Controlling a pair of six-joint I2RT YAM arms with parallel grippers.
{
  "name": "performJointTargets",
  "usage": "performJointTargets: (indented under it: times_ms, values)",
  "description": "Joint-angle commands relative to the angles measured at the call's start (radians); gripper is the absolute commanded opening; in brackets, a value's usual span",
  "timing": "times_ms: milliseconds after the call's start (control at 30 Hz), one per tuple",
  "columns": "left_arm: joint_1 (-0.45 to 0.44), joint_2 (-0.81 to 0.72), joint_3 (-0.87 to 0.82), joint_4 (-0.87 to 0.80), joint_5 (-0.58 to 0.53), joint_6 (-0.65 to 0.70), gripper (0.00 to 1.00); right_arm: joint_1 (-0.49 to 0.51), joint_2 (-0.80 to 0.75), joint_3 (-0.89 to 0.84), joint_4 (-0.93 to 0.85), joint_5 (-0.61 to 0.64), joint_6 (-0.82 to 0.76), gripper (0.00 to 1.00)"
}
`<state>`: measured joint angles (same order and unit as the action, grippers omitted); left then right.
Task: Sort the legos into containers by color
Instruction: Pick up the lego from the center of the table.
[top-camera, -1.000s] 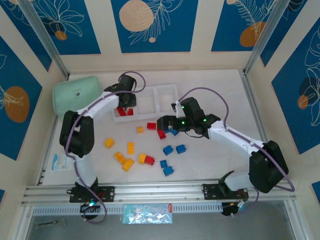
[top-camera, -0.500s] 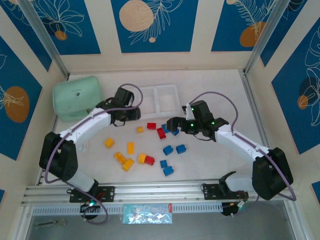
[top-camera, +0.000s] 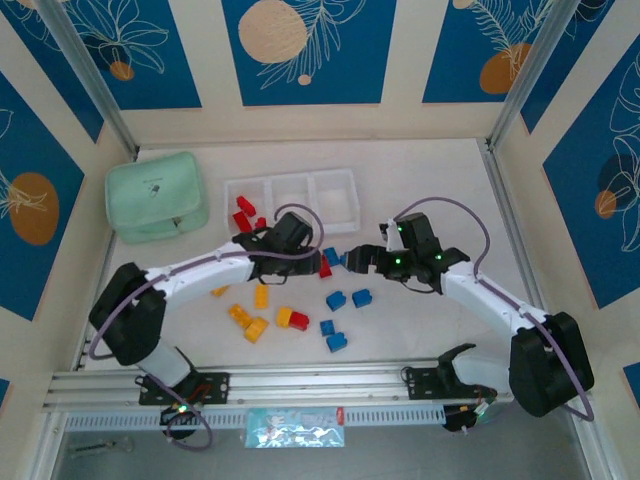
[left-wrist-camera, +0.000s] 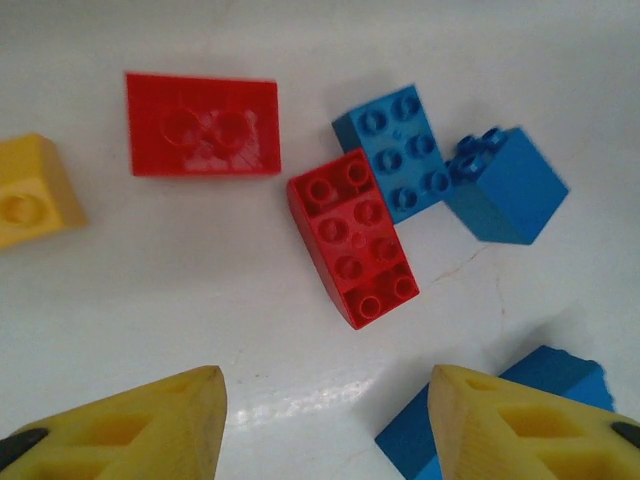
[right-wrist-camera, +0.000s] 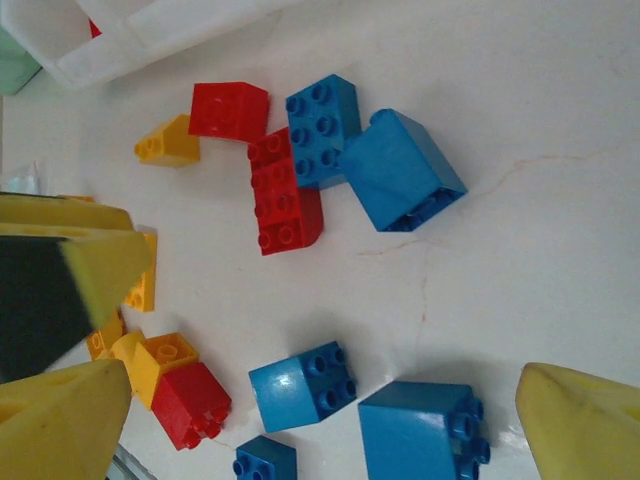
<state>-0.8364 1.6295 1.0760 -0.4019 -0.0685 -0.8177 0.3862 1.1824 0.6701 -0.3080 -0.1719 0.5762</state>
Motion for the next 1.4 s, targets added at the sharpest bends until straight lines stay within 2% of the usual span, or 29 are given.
performJointTargets:
  times_ms: [0, 100, 267, 633, 967, 1100, 1200, 1367]
  values:
    - [-0.026, 0.074, 0.062, 0.008, -0.048, -0.043, 0.59, -0.025, -0.034, -0.032, -0.011, -0.046, -0.008, 0.99]
    - [-0.035, 0.141, 0.114, -0.036, -0.072, -0.042, 0.63, -0.038, -0.049, -0.047, 0.001, -0.060, -0.006, 0.99]
    - [-0.050, 0.204, 0.145, -0.001, -0.062, -0.033, 0.66, -0.052, -0.052, -0.049, -0.007, -0.059, -0.022, 0.99]
    - [-0.057, 0.325, 0.255, -0.107, -0.146, 0.005, 0.66, -0.092, -0.063, -0.056, 0.006, -0.094, -0.021, 0.99]
    - [-0.058, 0.305, 0.199, -0.103, -0.185, 0.022, 0.54, -0.095, -0.058, -0.059, 0.022, -0.109, -0.012, 0.99]
    - [-0.061, 0.325, 0.224, -0.090, -0.142, 0.022, 0.53, -0.093, -0.049, -0.055, 0.032, -0.114, -0.006, 0.99]
    - [-0.068, 0.354, 0.260, -0.107, -0.150, 0.034, 0.52, -0.092, -0.044, -0.051, 0.032, -0.118, -0.004, 0.99]
    - [-0.068, 0.360, 0.258, -0.121, -0.175, 0.035, 0.43, -0.093, -0.057, -0.052, 0.019, -0.114, -0.012, 0.99]
